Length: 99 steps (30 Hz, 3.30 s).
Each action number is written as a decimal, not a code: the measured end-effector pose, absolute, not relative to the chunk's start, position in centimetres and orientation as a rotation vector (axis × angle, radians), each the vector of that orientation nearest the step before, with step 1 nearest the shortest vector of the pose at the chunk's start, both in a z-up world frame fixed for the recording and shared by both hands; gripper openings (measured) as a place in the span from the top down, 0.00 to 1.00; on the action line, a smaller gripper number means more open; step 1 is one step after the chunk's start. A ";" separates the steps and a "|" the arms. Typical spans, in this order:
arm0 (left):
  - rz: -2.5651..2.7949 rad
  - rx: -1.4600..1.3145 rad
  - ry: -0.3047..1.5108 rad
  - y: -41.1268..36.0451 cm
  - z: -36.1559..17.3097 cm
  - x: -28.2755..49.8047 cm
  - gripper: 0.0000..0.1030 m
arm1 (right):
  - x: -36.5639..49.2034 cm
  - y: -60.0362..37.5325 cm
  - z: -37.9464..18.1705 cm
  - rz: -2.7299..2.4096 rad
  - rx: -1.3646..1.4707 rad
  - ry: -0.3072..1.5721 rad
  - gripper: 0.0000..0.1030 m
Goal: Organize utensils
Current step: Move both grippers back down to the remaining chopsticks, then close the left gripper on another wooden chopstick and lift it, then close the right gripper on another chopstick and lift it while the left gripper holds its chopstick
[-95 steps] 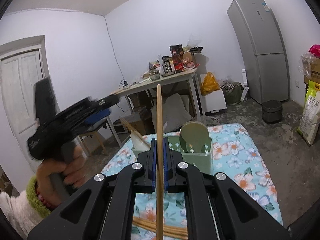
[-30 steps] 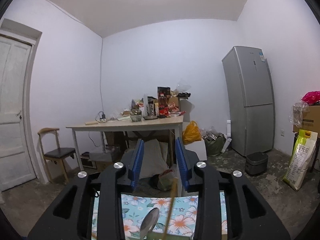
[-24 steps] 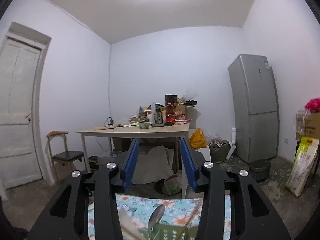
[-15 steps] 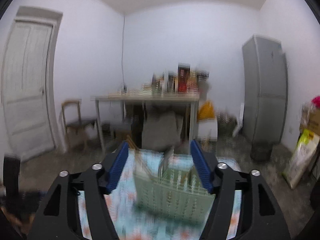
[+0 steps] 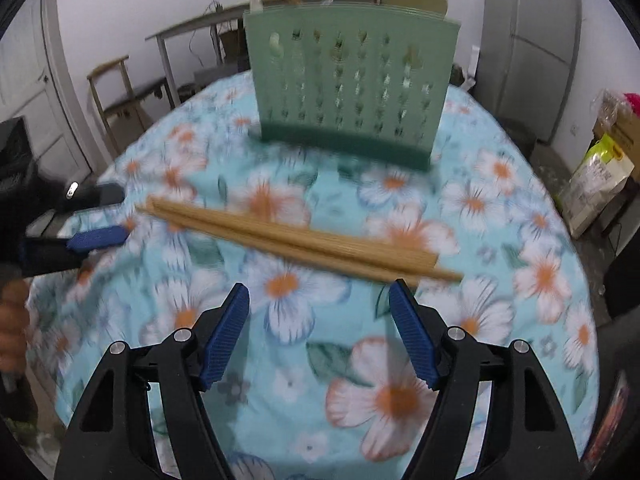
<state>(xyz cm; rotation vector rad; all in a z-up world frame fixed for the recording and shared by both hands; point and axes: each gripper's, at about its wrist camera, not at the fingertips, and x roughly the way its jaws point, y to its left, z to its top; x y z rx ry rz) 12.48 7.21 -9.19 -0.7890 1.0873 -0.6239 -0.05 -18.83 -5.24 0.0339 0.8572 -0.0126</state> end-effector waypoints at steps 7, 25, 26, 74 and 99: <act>-0.539 -1.053 1.098 8.8 -11.6 13.7 0.70 | 0.4 -18.3 -6.7 -0.022 0.068 0.853 0.24; -0.322 -1.153 0.959 17.2 -10.1 11.8 0.92 | 0.2 -18.2 -6.7 -0.020 0.084 0.822 0.23; -0.321 -1.180 0.976 17.7 -10.3 11.7 0.88 | 0.2 -18.2 -6.7 -0.020 0.084 0.822 0.23; -0.488 -1.270 0.863 14.8 -7.7 12.8 0.96 | -0.4 -17.4 -5.5 -0.017 -0.008 0.784 0.26; -0.609 -1.342 0.727 16.5 -7.5 15.1 0.96 | 4.6 -5.7 -6.9 0.186 -0.785 0.732 0.80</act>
